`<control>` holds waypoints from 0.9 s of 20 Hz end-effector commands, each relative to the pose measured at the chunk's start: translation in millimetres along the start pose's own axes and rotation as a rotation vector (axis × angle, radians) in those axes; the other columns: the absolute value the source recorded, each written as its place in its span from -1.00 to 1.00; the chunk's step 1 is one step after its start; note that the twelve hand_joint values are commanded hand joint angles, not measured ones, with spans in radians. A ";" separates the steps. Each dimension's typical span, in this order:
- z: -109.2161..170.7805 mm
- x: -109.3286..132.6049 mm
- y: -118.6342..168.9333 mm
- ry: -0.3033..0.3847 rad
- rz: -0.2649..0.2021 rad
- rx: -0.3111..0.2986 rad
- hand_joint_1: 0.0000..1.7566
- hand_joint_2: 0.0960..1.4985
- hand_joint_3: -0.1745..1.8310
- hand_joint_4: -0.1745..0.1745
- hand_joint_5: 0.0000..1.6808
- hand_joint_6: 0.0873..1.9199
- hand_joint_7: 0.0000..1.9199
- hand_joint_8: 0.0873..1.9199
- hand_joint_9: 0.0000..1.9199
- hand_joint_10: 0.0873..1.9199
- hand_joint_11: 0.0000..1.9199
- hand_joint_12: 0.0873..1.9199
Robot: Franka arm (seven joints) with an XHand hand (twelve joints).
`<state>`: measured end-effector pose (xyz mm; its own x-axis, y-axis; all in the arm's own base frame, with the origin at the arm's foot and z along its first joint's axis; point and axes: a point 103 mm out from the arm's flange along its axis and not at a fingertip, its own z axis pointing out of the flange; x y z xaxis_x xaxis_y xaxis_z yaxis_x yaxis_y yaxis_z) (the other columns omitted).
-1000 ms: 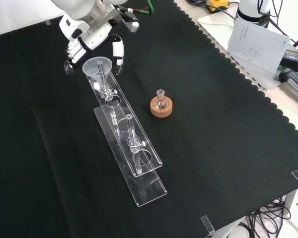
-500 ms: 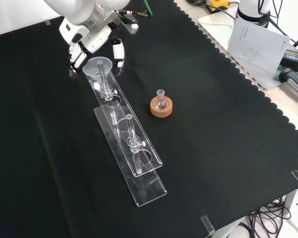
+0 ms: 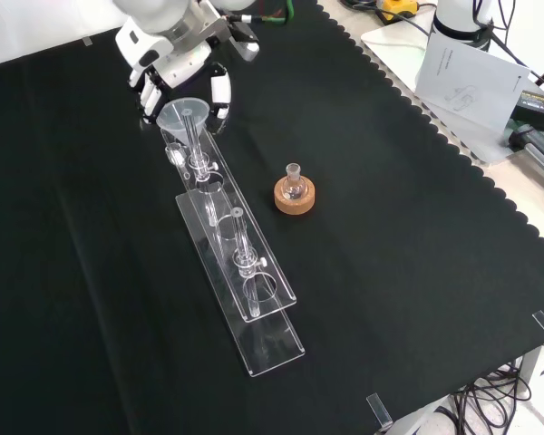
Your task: Pick up the funnel from the transparent funnel stand.
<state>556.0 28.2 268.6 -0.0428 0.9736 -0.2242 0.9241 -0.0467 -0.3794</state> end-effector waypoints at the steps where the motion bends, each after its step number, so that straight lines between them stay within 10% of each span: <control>1: -28.1 -2.4 -17.9 -0.057 0.044 -0.155 -0.19 -0.04 -0.37 -0.09 -0.11 -0.47 -0.24 -0.27 0.06 -0.37 -0.49 0.32; 18: -65.7 15.3 -129.9 -0.181 0.107 -0.202 -0.18 -0.04 -0.35 -0.10 -0.13 -0.35 -0.22 -0.24 0.07 -0.34 -0.48 0.31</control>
<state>509.9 53.0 358.9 -0.0151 0.9489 -0.3152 0.9830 -0.0437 -0.1785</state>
